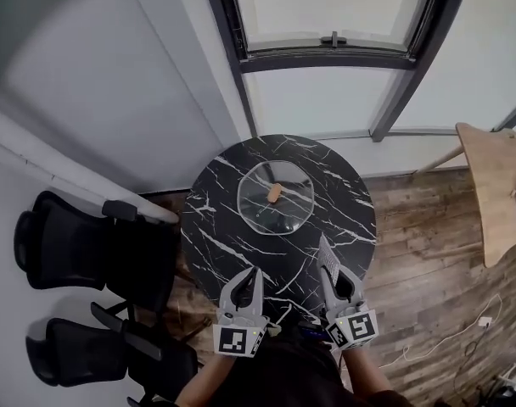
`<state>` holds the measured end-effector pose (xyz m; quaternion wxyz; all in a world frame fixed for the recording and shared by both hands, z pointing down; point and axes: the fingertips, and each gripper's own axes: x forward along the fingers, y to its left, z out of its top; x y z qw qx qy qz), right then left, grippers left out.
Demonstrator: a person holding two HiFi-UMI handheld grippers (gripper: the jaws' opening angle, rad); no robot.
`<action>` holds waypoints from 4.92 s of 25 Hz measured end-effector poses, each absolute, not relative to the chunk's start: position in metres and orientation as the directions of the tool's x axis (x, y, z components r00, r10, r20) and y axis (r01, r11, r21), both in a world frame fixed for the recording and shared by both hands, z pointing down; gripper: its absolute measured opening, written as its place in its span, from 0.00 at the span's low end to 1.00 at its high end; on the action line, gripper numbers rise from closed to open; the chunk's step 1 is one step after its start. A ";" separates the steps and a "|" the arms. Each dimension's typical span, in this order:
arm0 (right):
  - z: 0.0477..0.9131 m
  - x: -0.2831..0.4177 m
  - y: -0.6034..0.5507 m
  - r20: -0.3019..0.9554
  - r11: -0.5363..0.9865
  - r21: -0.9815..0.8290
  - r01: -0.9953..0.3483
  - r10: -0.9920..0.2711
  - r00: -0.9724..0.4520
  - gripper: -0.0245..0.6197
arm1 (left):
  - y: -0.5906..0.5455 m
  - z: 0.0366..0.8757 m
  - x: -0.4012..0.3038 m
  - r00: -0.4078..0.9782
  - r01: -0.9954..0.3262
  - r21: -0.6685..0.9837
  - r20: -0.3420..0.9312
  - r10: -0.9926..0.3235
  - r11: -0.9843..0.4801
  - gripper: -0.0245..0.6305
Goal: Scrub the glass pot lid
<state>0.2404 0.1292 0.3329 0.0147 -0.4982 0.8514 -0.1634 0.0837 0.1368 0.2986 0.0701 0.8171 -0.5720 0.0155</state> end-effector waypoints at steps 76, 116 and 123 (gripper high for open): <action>0.656 0.166 -0.145 0.791 0.690 -0.017 -0.723 -0.434 -0.432 0.15 | -0.047 0.461 0.002 0.369 -0.919 0.247 0.270 -0.889 -0.306 0.04; 0.660 0.125 -0.040 0.806 0.638 0.014 -0.770 -0.463 -0.369 0.15 | -0.014 0.458 -0.038 0.385 -0.907 0.281 0.254 -0.887 -0.313 0.04; 0.661 0.112 -0.032 0.819 0.591 0.013 -0.806 -0.468 -0.331 0.15 | -0.012 0.460 -0.050 0.373 -0.910 0.289 0.252 -0.893 -0.299 0.04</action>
